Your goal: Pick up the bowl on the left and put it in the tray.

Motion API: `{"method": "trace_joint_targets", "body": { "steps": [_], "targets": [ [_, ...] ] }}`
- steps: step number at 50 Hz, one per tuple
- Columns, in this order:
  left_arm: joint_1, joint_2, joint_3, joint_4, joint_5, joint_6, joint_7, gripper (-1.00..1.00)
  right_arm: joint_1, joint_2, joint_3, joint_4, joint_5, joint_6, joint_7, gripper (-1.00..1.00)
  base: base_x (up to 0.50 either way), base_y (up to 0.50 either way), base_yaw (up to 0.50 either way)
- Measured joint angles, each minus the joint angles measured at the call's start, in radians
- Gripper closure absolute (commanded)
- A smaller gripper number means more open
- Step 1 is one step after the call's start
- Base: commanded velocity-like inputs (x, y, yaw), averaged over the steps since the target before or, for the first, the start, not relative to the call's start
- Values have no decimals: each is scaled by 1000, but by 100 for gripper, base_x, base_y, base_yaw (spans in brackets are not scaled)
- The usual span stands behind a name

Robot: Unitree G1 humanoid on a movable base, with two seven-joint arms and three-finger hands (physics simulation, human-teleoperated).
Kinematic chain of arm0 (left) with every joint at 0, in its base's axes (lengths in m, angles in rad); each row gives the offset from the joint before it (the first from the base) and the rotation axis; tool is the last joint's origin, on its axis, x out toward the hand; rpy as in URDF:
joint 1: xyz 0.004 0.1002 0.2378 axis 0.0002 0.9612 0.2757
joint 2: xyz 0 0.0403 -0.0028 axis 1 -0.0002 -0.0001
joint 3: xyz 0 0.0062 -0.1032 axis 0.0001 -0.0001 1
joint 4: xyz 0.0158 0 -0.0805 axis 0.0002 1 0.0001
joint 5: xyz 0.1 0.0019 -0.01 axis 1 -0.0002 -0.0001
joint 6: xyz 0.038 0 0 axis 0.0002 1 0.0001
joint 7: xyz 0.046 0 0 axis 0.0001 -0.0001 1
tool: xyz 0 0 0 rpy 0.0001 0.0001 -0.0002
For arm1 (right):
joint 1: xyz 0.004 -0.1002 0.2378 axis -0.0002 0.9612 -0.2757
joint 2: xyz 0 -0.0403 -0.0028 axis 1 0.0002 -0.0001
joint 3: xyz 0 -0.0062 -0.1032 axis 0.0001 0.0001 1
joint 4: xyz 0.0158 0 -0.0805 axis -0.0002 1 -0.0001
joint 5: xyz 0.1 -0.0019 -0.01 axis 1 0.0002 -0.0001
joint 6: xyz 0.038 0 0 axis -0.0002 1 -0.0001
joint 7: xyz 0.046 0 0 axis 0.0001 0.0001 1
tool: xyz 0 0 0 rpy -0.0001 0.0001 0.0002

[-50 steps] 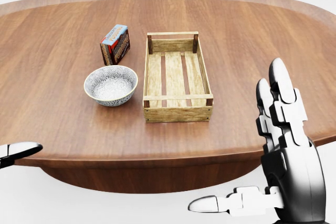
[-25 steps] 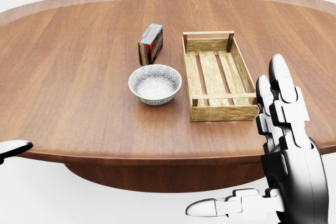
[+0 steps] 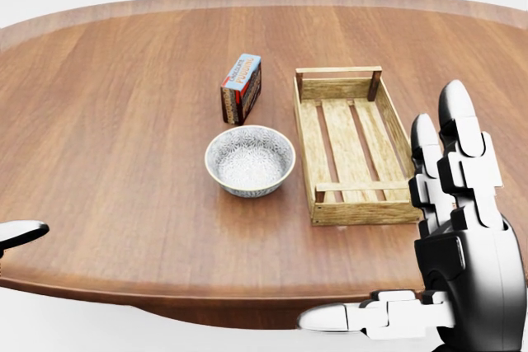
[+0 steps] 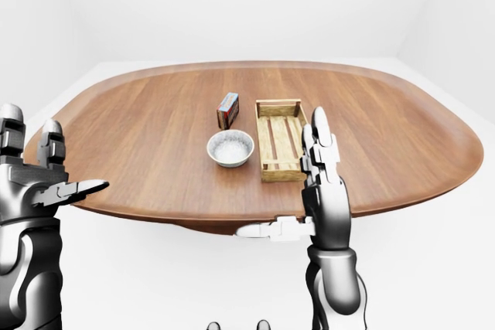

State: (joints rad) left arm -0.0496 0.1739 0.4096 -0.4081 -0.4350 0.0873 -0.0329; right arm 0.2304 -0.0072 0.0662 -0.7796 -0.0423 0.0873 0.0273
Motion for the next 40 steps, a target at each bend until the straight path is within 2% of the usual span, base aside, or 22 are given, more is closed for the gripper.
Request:
{"method": "trace_joint_targets", "body": {
  "steps": [40],
  "targets": [
    [0, 1, 8, -16, -7, 0, 4, -100, 7, -2, -4, 1, 4, 0, 0, -100, 50, 0, 0]
  ]
}}
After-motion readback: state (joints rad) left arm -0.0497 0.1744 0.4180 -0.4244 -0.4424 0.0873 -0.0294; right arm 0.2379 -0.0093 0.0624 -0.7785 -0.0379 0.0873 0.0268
